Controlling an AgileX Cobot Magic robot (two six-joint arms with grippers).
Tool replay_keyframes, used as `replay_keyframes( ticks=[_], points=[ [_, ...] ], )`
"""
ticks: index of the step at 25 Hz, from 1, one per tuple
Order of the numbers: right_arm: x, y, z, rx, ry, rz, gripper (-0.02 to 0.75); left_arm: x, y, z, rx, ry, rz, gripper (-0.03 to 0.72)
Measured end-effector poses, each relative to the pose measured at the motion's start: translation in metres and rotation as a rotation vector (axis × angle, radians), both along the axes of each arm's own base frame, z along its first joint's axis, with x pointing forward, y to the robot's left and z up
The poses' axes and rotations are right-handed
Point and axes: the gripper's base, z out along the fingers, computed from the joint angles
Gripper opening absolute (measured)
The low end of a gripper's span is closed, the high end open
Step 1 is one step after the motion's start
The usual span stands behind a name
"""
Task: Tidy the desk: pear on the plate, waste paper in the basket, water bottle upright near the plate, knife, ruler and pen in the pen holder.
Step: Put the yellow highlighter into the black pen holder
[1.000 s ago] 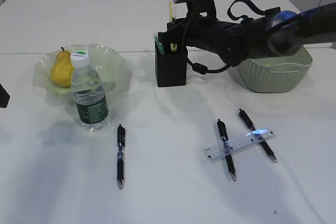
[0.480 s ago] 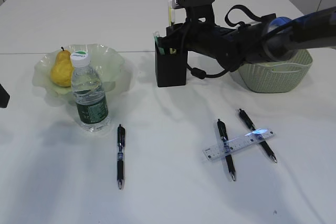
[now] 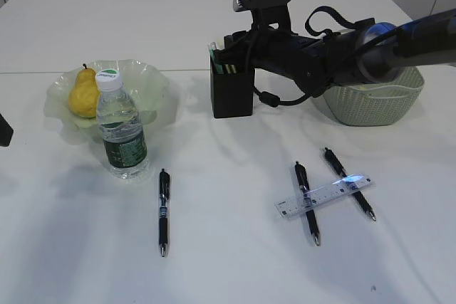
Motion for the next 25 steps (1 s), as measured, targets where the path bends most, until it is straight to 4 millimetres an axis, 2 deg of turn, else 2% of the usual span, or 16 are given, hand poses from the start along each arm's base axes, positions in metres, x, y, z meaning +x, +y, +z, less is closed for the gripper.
replay_keyframes(
  ticks=[4,14,19,25],
  points=[
    [0.0,0.0,0.0,-0.007,-0.002,0.005,0.237,0.0,0.0,0.0,0.0,0.0,0.0,0.573],
    [-0.001,-0.002,0.005,-0.018,0.016,-0.001,0.242,0.0,0.0,0.0,0.0,0.0,0.0,0.573],
    [-0.012,-0.008,0.043,-0.044,0.07,-0.027,0.242,0.0,0.0,0.0,0.0,0.0,0.0,0.573],
    [-0.036,-0.021,0.094,-0.015,0.199,-0.1,0.242,0.0,0.0,0.0,0.0,0.0,0.0,0.573]
  ],
)
